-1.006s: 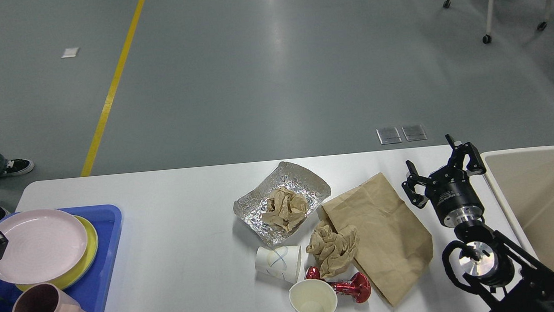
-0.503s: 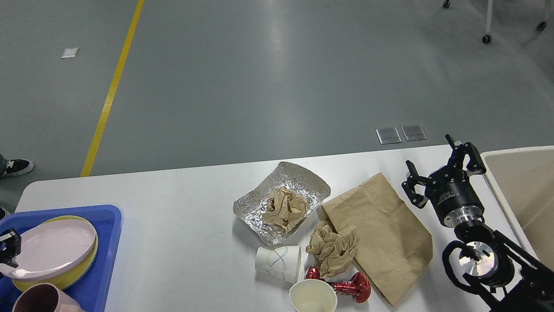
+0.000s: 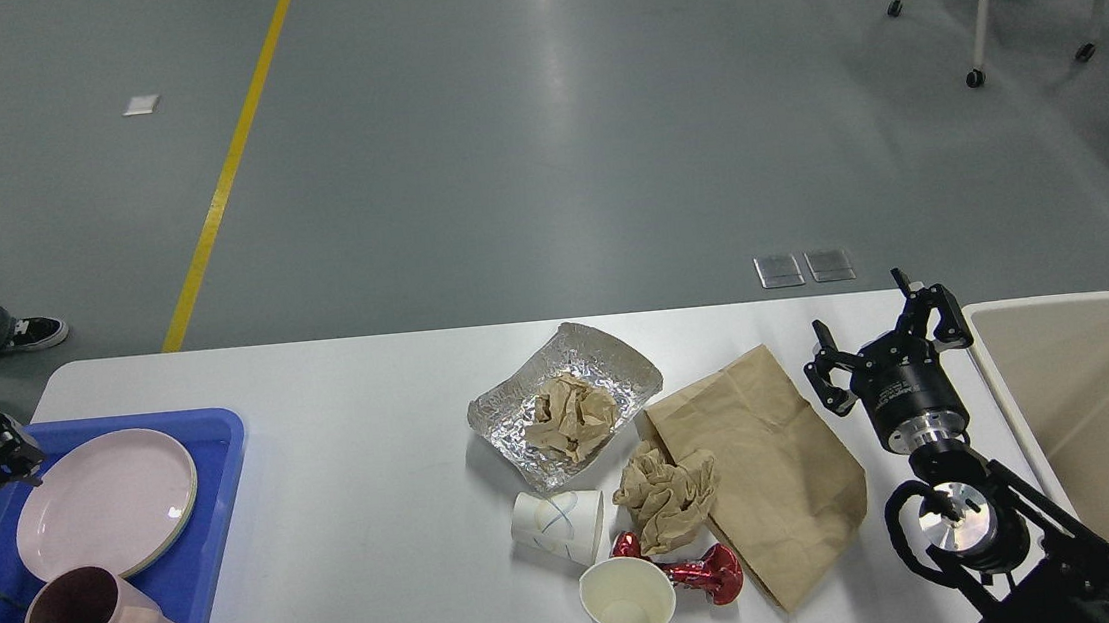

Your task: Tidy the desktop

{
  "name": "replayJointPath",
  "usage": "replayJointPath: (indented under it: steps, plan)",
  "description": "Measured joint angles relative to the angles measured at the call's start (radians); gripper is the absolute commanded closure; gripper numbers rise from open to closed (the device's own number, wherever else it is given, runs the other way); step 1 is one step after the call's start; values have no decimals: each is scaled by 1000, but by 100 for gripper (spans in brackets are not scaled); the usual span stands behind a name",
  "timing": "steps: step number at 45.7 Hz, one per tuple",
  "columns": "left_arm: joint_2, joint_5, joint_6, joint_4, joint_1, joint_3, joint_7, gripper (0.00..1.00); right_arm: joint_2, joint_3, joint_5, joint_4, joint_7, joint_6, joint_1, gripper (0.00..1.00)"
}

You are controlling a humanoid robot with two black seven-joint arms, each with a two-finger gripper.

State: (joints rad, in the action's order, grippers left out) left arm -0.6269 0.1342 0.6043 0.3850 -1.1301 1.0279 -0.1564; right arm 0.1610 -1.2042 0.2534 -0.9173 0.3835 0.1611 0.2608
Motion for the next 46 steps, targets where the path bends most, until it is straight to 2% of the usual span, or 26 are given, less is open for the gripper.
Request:
replayJointPath:
  steps: [18, 26, 31, 42, 46]
  plan:
    - [-10, 0, 13, 0, -115, 4, -14, 5, 0, 0, 0, 0, 0, 0, 0, 0]
    - [-16, -1, 44, 55, -256, 0, -14, 4, 0, 0, 0, 0, 0, 0, 0, 0]
    - [-37, -1, 101, 91, -368, 6, -16, 4, 0, 0, 0, 0, 0, 0, 0, 0]
    - [-98, -1, 322, 214, -649, 5, -17, 4, 0, 0, 0, 0, 0, 0, 0, 0]
    - [-119, -2, 349, 255, -744, 9, -18, 4, 0, 0, 0, 0, 0, 0, 0, 0]
